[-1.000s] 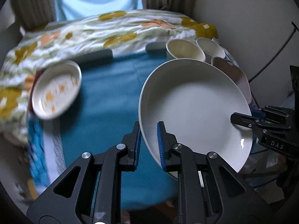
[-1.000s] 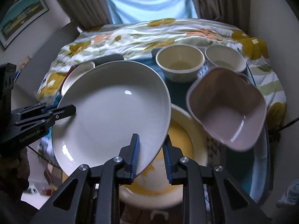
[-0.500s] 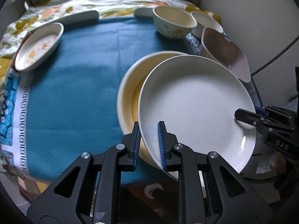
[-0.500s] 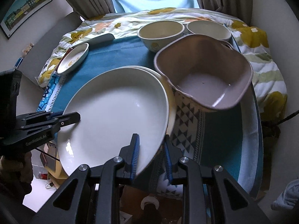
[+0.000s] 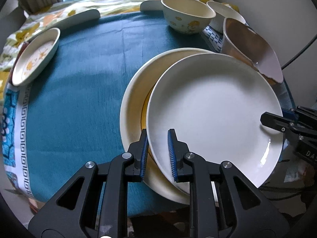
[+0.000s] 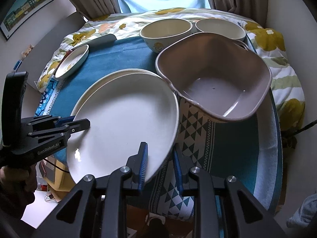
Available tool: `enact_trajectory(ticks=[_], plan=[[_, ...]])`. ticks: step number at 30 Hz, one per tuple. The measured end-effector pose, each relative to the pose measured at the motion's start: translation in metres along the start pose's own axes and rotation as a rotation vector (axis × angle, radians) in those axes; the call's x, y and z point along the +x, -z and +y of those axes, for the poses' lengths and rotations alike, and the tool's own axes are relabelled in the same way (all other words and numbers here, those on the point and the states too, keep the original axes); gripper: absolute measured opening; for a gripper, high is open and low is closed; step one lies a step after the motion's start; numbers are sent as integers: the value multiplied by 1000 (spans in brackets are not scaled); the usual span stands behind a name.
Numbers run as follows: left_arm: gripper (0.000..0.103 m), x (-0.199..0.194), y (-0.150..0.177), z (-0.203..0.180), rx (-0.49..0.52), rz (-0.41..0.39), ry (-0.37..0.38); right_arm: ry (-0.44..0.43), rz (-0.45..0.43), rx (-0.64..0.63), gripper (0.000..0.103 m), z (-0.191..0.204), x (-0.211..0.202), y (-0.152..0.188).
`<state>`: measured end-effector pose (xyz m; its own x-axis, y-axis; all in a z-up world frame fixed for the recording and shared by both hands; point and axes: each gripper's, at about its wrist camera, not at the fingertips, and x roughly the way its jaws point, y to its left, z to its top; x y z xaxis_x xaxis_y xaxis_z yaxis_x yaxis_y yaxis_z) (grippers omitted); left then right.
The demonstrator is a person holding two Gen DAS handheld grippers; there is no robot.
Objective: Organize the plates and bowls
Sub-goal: 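Lift the white plate with both tools and lower it onto the yellow bowl, then open both tools and withdraw from the stacked white plate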
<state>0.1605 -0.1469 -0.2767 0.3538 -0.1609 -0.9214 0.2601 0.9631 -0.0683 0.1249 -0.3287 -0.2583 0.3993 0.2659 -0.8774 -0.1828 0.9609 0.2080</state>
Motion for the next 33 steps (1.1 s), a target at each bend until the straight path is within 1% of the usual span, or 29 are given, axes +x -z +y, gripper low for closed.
enact_trajectory(ticks=[9, 12, 18, 22, 26, 29, 33], plan=[[17, -2, 0, -19, 109, -29, -152, 1, -7, 23, 23, -4, 1, -1], [17, -4, 3, -27, 177, -46, -240, 3, -23, 22, 23, -4, -1, -1], [17, -7, 6, -28, 187, -57, -255, 39, -33, 12, 23, 0, 2, -4], [17, -7, 7, -35, 224, -72, -299, 39, -41, 16, 23, 1, 1, -3], [17, -7, 7, -36, 243, -74, -314, 49, -42, 17, 23, 2, 1, -3], [17, -7, 7, -38, 266, -83, -359, 42, -43, 19, 23, 3, 1, -3], [17, -9, 7, -33, 264, -85, -335, 58, -46, 3, 23, 8, 2, -3]])
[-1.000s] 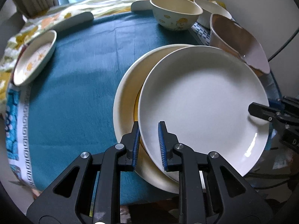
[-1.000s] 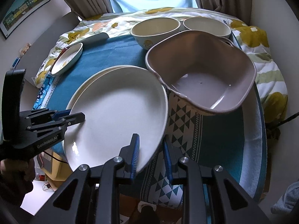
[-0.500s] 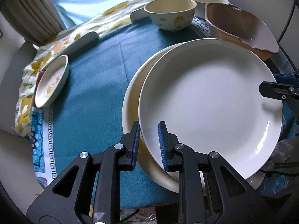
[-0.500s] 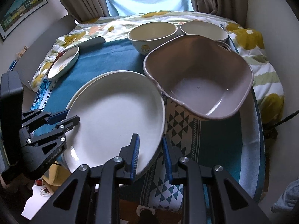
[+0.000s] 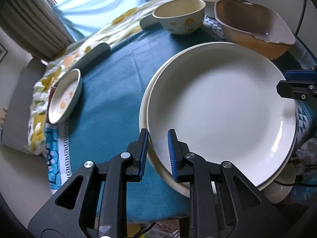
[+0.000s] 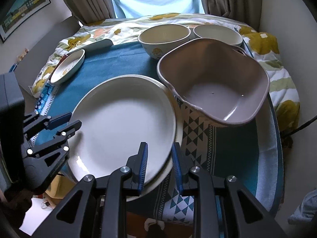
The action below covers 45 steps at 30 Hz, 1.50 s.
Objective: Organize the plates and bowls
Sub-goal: 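Open both tools and withdraw from the stacked white plate, then grip the rim of the small duck-print plate with both tools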
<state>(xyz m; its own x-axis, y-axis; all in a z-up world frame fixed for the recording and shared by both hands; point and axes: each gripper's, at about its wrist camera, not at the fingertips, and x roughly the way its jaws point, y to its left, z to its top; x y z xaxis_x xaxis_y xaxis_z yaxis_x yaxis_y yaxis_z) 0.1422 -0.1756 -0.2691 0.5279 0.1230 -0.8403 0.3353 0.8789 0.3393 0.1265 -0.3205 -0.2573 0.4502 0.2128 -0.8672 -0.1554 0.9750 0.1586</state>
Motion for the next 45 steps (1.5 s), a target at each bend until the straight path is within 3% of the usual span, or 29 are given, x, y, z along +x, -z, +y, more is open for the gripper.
enact_trajectory(ticks=[6, 12, 14, 15, 16, 18, 19, 20, 21, 22, 28, 32, 36, 39, 45], plan=[[17, -3, -1, 5, -27, 11, 42, -15, -3, 31, 23, -4, -5, -1], [23, -50, -12, 30, -143, -62, 121, -52, -69, 23, 23, -2, -42, -9], [43, -73, -15, 45, -208, -108, 139, -71, -108, 17, 23, 0, -59, -16], [70, -81, -15, 51, -232, -127, 138, -87, -123, 10, 23, 2, -67, -20], [89, -92, -15, 59, -263, -156, 135, -107, -138, 1, 23, 3, -75, -25], [96, -115, -12, 77, -322, -215, 121, -133, -168, -12, 26, 7, -87, -34], [98, -121, -10, 84, -344, -226, 116, -146, -182, -19, 38, 11, -92, -39], [98, -128, -8, 95, -373, -234, 111, -161, -194, -25, 49, 15, -95, -44], [100, -133, -6, 104, -398, -239, 105, -174, -206, -32, 77, 20, -97, -50], [100, -138, -3, 116, -434, -247, 98, -190, -218, -44, 96, 27, -99, -57], [103, -155, 21, 193, -634, -279, 55, -218, -308, -153, 101, 72, -97, -97], [103, -141, 32, 244, -711, -272, 16, -228, -348, -258, 102, 115, -84, -130], [103, -107, 40, 288, -773, -241, 27, -199, -242, -337, 102, 161, -47, -169], [103, -71, 43, 316, -821, -203, 74, -233, -213, -298, 102, 180, -21, -193], [100, 20, 49, 357, -919, -110, 193, -188, -41, -278, 102, 223, 69, -239]])
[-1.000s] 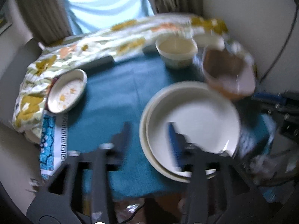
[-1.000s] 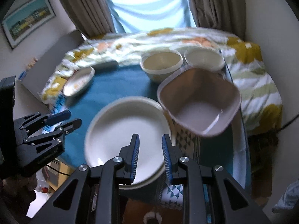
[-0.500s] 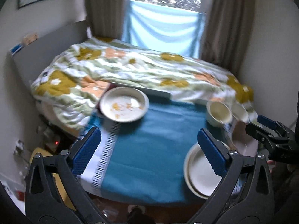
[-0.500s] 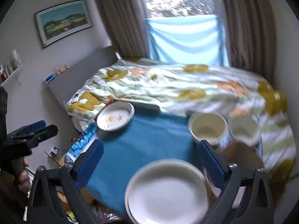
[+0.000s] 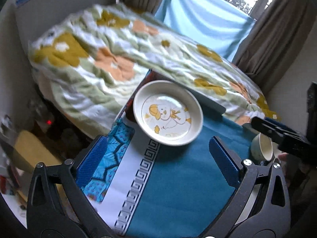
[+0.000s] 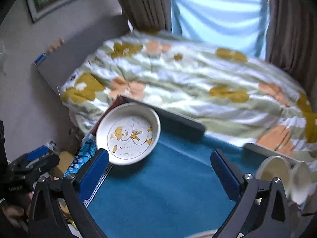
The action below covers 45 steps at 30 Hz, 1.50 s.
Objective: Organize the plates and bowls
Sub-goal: 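Grip the rim of the small duck-print plate with both tools, then carry the duck-print plate with both tools and lower it onto the white plate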
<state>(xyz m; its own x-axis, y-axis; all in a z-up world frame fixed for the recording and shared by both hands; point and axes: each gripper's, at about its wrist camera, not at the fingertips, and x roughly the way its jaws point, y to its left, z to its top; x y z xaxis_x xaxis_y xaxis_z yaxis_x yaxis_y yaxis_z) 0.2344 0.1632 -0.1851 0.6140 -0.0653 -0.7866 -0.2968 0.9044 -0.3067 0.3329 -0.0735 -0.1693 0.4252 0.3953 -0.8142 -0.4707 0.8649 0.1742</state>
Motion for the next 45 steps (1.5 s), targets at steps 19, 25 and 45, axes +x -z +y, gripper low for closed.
enact_trajectory(ticks=[19, 25, 45], plan=[[22, 138, -23, 36, -38, 188, 7, -139, 247, -79, 30, -13, 172, -28], [13, 141, -21, 37, -38, 192, -23, -164, 238, -75, 17, -15, 175, -27], [14, 94, -21, 0, 141, 105, -43, -120, 116, -36, 16, -16, 111, -9]])
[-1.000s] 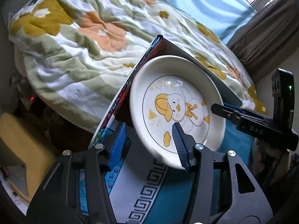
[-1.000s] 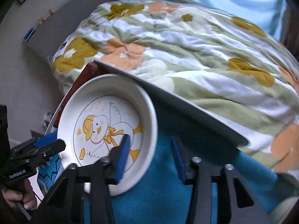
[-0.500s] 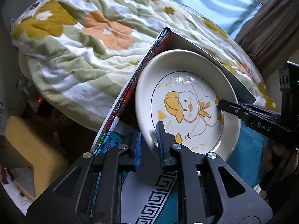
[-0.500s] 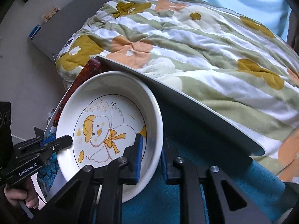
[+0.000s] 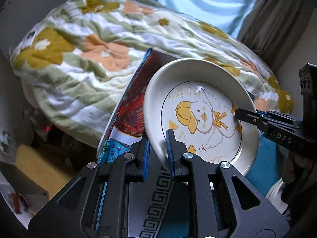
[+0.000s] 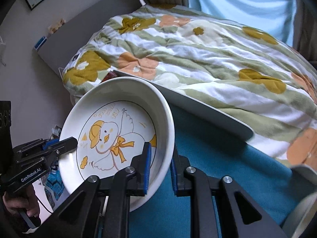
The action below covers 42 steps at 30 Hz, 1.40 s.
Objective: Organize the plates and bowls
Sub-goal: 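Carry the duck-print plate with both tools and lower it onto the white plate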
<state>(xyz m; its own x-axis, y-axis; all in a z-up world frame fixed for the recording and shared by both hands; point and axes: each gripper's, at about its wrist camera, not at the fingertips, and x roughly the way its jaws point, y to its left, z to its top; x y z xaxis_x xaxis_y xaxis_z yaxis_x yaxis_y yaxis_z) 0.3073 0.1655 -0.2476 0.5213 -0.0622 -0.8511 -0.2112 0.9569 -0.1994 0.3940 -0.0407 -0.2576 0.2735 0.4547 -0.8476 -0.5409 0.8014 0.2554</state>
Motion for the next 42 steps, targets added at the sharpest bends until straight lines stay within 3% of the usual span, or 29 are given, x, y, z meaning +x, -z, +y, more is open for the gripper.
enact_trajectory(ticks=[11, 17, 21, 27, 31, 42], plan=[[14, -79, 22, -74, 201, -69, 85, 82, -112, 141, 16, -8, -114, 63], [14, -113, 70, -127, 279, -77, 143, 114, -170, 218, 16, -19, -176, 127], [14, -114, 118, -162, 326, -26, 190, 152, -172, 285, 16, -32, -205, 187], [14, -106, 183, -203, 367, 70, 232, 193, -137, 386, 16, -53, -225, 264], [14, -92, 215, -217, 385, 125, 247, 209, -121, 428, 16, -64, -224, 296], [14, -62, 230, -246, 471, 178, 247, 247, -122, 508, 16, -87, -222, 328]])
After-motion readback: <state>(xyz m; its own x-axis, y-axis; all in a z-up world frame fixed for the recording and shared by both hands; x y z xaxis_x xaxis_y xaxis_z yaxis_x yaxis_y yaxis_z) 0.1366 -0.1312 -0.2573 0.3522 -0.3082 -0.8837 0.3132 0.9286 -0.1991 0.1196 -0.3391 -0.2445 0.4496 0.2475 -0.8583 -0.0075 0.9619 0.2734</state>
